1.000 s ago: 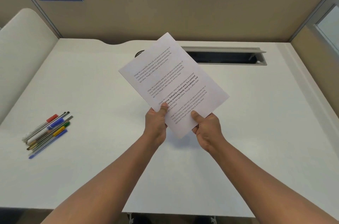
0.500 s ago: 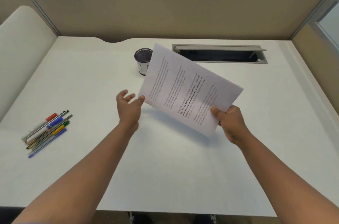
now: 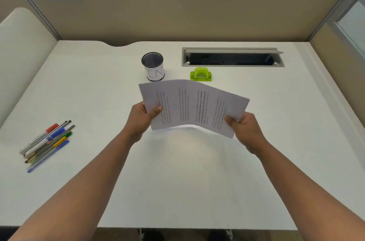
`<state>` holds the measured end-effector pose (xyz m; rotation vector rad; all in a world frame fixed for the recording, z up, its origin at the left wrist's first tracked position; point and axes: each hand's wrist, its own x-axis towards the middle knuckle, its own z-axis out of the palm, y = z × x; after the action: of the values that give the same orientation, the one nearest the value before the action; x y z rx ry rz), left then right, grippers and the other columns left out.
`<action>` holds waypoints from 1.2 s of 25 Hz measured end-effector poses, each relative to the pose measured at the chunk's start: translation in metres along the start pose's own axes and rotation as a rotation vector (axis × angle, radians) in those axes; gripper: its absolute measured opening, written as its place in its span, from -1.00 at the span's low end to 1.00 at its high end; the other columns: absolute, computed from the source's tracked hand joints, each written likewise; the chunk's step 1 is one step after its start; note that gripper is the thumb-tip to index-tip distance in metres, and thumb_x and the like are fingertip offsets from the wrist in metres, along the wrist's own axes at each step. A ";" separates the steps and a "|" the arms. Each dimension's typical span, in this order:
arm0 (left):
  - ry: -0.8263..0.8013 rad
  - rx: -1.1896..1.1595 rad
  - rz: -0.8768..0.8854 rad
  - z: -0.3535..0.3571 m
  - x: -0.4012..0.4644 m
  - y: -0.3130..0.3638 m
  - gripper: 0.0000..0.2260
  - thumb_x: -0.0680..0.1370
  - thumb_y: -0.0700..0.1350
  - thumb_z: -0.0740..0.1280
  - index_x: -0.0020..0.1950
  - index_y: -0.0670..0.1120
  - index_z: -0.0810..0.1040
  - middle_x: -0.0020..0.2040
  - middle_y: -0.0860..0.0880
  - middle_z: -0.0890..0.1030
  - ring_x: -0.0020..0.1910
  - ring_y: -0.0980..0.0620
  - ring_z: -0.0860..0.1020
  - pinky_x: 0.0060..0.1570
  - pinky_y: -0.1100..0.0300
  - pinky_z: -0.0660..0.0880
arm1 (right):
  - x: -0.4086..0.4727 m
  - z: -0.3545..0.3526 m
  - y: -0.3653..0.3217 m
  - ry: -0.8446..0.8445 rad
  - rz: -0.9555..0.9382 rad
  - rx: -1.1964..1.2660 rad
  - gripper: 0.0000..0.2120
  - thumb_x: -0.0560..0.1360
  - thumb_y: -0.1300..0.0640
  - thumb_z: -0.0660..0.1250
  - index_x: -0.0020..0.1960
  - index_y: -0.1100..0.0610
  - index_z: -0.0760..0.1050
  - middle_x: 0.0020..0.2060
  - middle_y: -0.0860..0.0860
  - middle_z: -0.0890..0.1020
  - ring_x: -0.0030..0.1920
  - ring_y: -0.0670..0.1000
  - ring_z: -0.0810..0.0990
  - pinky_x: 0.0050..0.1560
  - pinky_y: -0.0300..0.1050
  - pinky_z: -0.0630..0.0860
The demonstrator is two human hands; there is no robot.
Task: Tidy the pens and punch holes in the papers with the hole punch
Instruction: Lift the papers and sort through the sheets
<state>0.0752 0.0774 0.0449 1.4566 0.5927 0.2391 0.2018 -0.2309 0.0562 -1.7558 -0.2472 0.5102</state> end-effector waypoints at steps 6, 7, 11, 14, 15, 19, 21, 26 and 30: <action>0.278 0.014 0.170 0.044 -0.025 -0.001 -0.82 0.53 -0.15 0.47 -0.12 0.16 0.71 -0.11 0.18 0.75 -0.11 0.13 0.71 -0.14 0.23 0.64 | -0.010 0.020 0.005 0.223 -0.084 0.063 -0.81 0.61 0.20 0.34 -0.04 -0.08 0.63 -0.12 -0.22 0.74 -0.07 -0.15 0.69 -0.03 -0.18 0.63; 0.305 -0.003 0.176 0.050 -0.029 -0.003 -0.78 0.51 -0.16 0.47 -0.14 0.20 0.70 -0.12 0.18 0.74 -0.12 0.15 0.71 -0.16 0.26 0.63 | -0.013 0.024 0.008 0.247 -0.092 0.077 -0.81 0.60 0.20 0.35 -0.05 -0.07 0.63 -0.13 -0.22 0.74 -0.07 -0.14 0.70 -0.04 -0.18 0.65; 0.321 0.034 0.092 0.065 -0.043 -0.025 -0.78 0.51 -0.23 0.45 -0.15 0.12 0.67 -0.18 0.19 0.73 -0.19 0.18 0.68 -0.23 0.25 0.57 | -0.026 0.038 0.026 0.254 0.038 0.023 -0.81 0.56 0.24 0.38 -0.17 0.00 0.60 -0.20 0.00 0.72 -0.12 0.20 0.69 -0.15 0.11 0.64; 0.248 0.149 0.044 0.066 -0.047 -0.034 -0.78 0.58 -0.18 0.39 -0.11 0.17 0.61 -0.15 0.19 0.70 -0.16 0.19 0.65 -0.20 0.17 0.59 | -0.029 0.043 0.033 0.207 0.065 -0.065 -0.83 0.59 0.20 0.33 -0.14 0.00 0.55 -0.19 0.09 0.66 -0.20 0.21 0.62 -0.20 0.06 0.57; 0.234 0.160 0.041 0.066 -0.048 -0.034 -0.77 0.59 -0.15 0.38 -0.11 0.20 0.61 -0.15 0.23 0.70 -0.17 0.24 0.65 -0.20 0.22 0.59 | -0.028 0.044 0.034 0.207 0.058 -0.088 -0.87 0.61 0.19 0.30 -0.10 0.05 0.56 -0.16 0.15 0.68 -0.17 0.25 0.63 -0.19 0.09 0.59; 0.241 0.187 0.065 0.070 -0.051 -0.031 -0.76 0.59 -0.09 0.34 -0.14 0.27 0.62 -0.21 0.34 0.67 -0.25 0.28 0.62 -0.30 0.38 0.54 | -0.029 0.047 0.036 0.232 0.000 -0.137 -0.76 0.63 0.15 0.25 0.01 0.34 0.53 -0.12 0.36 0.62 -0.19 0.34 0.55 -0.30 0.16 0.54; 0.246 0.211 0.047 0.071 -0.053 -0.036 -0.79 0.61 -0.12 0.34 -0.13 0.18 0.57 -0.23 0.22 0.67 -0.26 0.15 0.60 -0.33 0.35 0.52 | -0.033 0.050 0.040 0.189 0.036 -0.186 -0.74 0.63 0.18 0.23 0.02 0.41 0.50 -0.27 0.34 0.56 -0.37 0.23 0.44 -0.39 0.08 0.43; 0.245 0.240 0.054 0.068 -0.054 -0.036 -0.74 0.63 -0.17 0.31 -0.11 0.21 0.54 -0.22 0.28 0.66 -0.26 0.31 0.60 -0.34 0.45 0.49 | -0.033 0.050 0.042 0.183 0.051 -0.239 -0.66 0.61 0.15 0.20 0.04 0.48 0.44 -0.32 0.19 0.49 -0.37 0.16 0.40 -0.36 0.01 0.39; 0.219 0.282 0.021 0.064 -0.052 -0.041 -0.76 0.64 -0.16 0.30 -0.13 0.18 0.52 -0.21 0.13 0.62 -0.30 0.09 0.54 -0.31 0.21 0.48 | -0.035 0.052 0.043 0.133 0.082 -0.274 -0.73 0.60 0.21 0.17 0.03 0.46 0.44 -0.32 0.15 0.45 -0.35 0.08 0.37 -0.36 -0.02 0.30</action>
<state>0.0568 -0.0081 0.0174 1.7225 0.8137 0.3451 0.1426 -0.2112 0.0130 -2.0651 -0.1571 0.4305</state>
